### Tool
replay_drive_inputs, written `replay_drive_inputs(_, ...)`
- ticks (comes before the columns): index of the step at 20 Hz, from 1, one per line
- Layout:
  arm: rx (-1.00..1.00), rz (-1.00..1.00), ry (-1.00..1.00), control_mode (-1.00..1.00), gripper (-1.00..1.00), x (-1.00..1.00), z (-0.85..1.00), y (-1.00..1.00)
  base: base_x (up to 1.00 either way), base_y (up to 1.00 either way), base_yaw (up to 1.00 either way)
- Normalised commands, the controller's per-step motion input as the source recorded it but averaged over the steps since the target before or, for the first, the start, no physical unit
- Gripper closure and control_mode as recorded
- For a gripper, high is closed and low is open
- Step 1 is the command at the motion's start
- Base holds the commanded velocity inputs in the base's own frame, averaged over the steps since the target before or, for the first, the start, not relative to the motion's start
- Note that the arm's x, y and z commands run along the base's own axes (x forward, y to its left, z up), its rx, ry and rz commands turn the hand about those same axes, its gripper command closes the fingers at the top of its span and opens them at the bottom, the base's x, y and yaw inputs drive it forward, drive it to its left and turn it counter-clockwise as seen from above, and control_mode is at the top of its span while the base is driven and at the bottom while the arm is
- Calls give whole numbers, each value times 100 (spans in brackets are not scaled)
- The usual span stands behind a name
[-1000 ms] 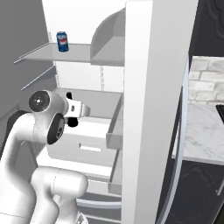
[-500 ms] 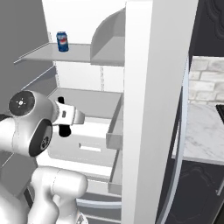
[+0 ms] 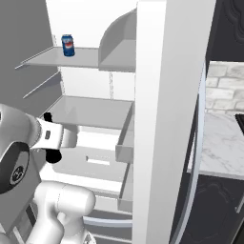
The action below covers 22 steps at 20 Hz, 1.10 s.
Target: Open the fridge, grab two sodas, and place both sodas inside the bowl with ice on the dining counter.
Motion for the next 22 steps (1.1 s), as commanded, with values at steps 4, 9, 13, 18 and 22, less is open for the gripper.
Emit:
replay_drive_inputs(4, -2, 0, -7, 100, 100, -50, -1, 18, -50, 15, 0)
replay_drive_inputs(9, 0, 0, 0, 100, 100, 0, 0, 0, -100, 26, 6)
replay_drive_inputs(13, 0, 0, 0, 100, 100, 0, 0, 0, -100, 21, 14)
replay_drive_inputs(18, 0, 0, 0, 100, 100, 0, 0, 0, -86, 30, 24)
replay_drive_inputs(22, 0, 0, 0, 100, 100, 0, 0, 0, -69, 30, 28)
